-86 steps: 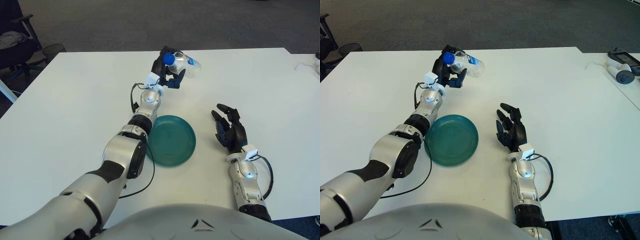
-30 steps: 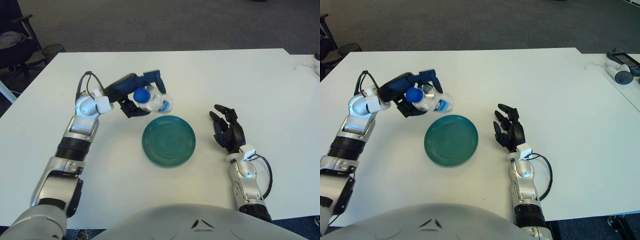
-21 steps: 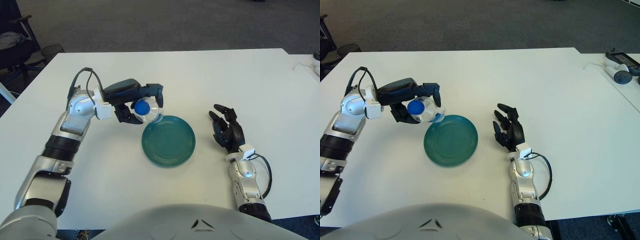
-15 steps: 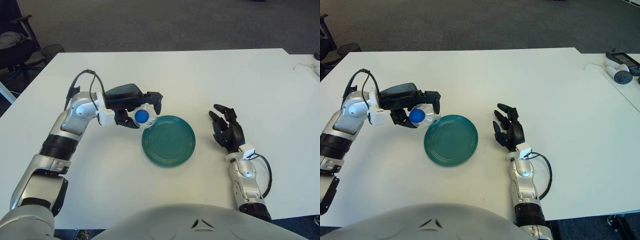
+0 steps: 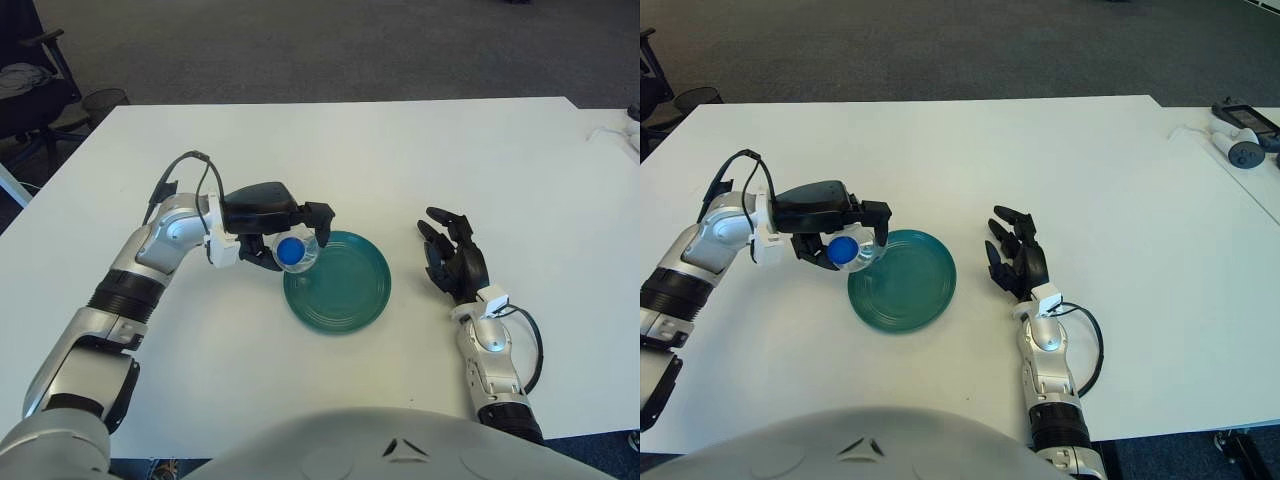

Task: Put the bottle into the plate.

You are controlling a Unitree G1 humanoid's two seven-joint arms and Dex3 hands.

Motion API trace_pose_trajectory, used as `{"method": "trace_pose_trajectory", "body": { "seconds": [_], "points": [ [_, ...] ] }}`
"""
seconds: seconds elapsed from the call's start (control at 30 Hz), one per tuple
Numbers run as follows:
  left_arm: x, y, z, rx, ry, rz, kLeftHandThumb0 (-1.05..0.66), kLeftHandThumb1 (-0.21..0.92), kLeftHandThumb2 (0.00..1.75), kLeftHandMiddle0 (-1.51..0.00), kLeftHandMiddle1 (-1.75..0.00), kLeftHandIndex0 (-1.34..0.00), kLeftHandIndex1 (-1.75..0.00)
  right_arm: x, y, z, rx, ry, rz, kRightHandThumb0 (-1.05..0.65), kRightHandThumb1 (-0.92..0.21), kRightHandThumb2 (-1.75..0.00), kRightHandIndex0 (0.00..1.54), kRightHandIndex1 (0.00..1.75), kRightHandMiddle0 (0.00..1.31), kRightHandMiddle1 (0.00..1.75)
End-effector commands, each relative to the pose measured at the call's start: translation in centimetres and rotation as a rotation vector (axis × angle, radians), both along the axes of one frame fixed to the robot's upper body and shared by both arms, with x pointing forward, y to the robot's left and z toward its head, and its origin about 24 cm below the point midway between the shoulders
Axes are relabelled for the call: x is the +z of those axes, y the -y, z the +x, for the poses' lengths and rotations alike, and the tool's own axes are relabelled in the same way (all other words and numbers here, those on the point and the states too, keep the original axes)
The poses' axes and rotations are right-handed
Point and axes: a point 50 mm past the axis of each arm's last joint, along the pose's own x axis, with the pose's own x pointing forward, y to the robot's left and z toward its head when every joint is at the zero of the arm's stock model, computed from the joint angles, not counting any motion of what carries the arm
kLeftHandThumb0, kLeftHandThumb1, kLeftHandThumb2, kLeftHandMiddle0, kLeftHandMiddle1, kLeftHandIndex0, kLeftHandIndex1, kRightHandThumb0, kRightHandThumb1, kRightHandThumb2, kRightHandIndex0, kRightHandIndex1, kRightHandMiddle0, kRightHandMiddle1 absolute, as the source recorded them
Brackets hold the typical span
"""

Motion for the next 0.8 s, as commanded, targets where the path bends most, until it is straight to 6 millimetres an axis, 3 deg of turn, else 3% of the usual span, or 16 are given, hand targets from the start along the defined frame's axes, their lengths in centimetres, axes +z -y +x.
{"method": "trace_pose_trajectory", "body": {
  "seconds": [0.0,0.27,0.77],
  "points": [
    [-0.2,0.6,0.4,-0.015,0.021,0.038,-0.49,0.25,1.39,-1.19,-1.75,-0.66,-1.75,-3.7,-0.2,-2.2,-0.02,-0.206,0.027,-0.68,-0.92,-0.49,0.38,0.16,0.0,0.98],
    [-1.3,1.5,0.6,-0.06,0.014,0.048,-0.48,0.29,1.35,-1.14,-1.75,-0.63,-1.75,-3.8,-0.2,-2.1,-0.025,-0.205,0.029,-0.69,-0.92,-0.52,0.39,0.16,0.0,0.98],
    [-1.6,2.6,0.9,-0.025,0.009,-0.124,-0.47,0.32,1.31,-1.12,-1.75,-0.6,-1.75,-3.9,-0.1,-2.1,-0.027,-0.216,0.037,-0.7,-0.92,-0.49,0.38,0.17,0.0,0.97]
  ]
}}
